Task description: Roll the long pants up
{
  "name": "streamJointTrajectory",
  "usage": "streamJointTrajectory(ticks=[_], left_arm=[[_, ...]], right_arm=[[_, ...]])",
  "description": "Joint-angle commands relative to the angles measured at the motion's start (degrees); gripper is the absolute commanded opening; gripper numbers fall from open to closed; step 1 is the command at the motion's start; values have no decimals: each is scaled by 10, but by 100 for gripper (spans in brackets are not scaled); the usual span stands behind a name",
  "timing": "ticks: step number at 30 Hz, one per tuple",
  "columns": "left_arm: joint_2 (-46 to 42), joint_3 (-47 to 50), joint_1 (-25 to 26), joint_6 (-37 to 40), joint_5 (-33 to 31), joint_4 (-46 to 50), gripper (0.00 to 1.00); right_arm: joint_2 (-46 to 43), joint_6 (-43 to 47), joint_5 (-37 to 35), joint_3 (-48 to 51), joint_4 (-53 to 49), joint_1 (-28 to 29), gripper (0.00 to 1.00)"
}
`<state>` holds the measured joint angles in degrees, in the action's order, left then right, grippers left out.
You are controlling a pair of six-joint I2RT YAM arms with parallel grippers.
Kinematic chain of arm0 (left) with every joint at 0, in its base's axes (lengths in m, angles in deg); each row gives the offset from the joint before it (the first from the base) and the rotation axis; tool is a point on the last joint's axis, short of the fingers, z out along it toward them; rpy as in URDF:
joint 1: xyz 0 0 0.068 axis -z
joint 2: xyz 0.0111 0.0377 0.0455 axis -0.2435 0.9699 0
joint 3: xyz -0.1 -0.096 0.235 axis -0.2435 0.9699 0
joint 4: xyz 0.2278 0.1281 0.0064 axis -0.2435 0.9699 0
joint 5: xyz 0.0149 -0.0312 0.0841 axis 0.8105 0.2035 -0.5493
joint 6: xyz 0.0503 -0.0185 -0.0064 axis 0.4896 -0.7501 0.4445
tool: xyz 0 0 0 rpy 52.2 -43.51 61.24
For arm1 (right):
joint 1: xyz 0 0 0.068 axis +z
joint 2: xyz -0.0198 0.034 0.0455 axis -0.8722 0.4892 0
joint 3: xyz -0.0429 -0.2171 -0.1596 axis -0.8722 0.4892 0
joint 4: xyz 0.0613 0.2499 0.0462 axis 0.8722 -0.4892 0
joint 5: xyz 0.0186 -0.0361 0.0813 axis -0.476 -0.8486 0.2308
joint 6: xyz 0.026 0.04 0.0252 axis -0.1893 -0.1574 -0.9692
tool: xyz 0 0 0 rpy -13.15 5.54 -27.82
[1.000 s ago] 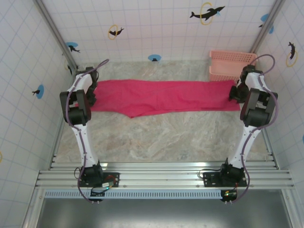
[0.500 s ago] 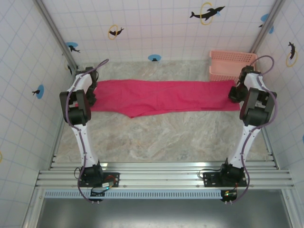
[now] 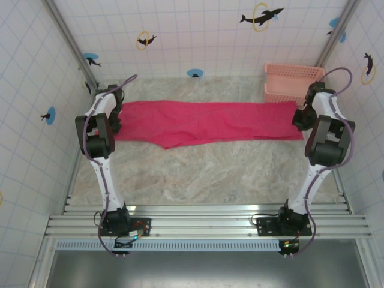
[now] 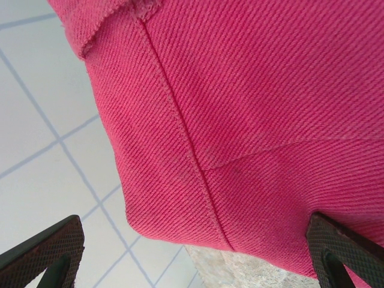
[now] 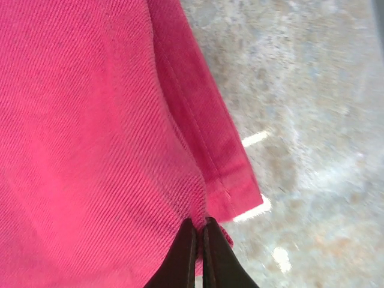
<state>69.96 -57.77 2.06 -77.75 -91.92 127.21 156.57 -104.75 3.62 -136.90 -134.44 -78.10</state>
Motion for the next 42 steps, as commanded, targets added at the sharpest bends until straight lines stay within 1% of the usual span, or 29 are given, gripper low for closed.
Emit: streamJointTrajectory(ticks=[1, 5, 8, 9, 10, 11, 13, 14, 15, 16, 19, 21, 24, 27, 28, 30, 33, 36, 37, 39, 41, 42], left_arm=[[-5, 7, -3, 9, 24, 27, 97], [-5, 4, -3, 21, 22, 24, 97], [-4, -1, -3, 27, 23, 24, 97], [-3, -3, -3, 29, 24, 24, 97], [-2, -5, -4, 32, 25, 25, 98], [0, -6, -4, 33, 26, 26, 97], [0, -9, -4, 35, 31, 27, 98], [-1, -9, -4, 36, 32, 28, 97], [-2, -11, -5, 36, 32, 30, 98], [-6, -12, -5, 37, 34, 31, 97], [-15, -12, -5, 37, 37, 29, 97], [-17, -14, -5, 33, 41, 32, 98], [-23, -20, -4, 21, 52, 42, 97], [-43, -25, -2, 9, 67, 44, 98], [-53, -29, 0, 5, 84, 47, 97], [-73, -36, 11, -2, 97, 49, 97], [-90, -60, 49, -21, 144, 64, 98], [-79, -88, 112, -58, 201, 92, 98], [-72, -94, 141, -74, 218, 98, 98], [-56, -96, 195, -104, 262, 97, 97], [-31, -106, 248, -144, 293, 95, 97], [-19, -106, 265, -159, 313, 90, 97]], right_arm=[[-30, 17, -17, 21, -25, -19, 0], [-12, 28, -25, 35, -15, -35, 0], [22, 39, -25, 19, -21, -38, 0], [32, 41, -27, 11, -26, -39, 2], [45, 43, -25, 4, -29, -39, 11], [53, 42, -26, -1, -32, -39, 22], [53, 35, -34, -3, -32, -38, 49], [44, 31, -41, 1, -31, -39, 55], [32, 31, -39, 12, -26, -40, 59], [16, 29, -34, 27, -18, -41, 60], [-14, 24, -16, 56, -11, -45, 62], [-18, 22, -1, 66, -2, -44, 63], [0, 17, 15, 68, 3, -44, 62], [17, 11, 12, 72, 27, -44, 61], [25, 7, 9, 70, 32, -46, 61], [43, 1, 18, 62, 38, -48, 59], [70, -3, 24, 47, 35, -48, 55], [87, -7, 44, 38, 43, -49, 39], [90, -10, 49, 35, 46, -49, 32], [91, -13, 61, 34, 52, -49, 18], [84, -14, 68, 43, 61, -49, 0], [76, -13, 70, 51, 68, -49, 0]])
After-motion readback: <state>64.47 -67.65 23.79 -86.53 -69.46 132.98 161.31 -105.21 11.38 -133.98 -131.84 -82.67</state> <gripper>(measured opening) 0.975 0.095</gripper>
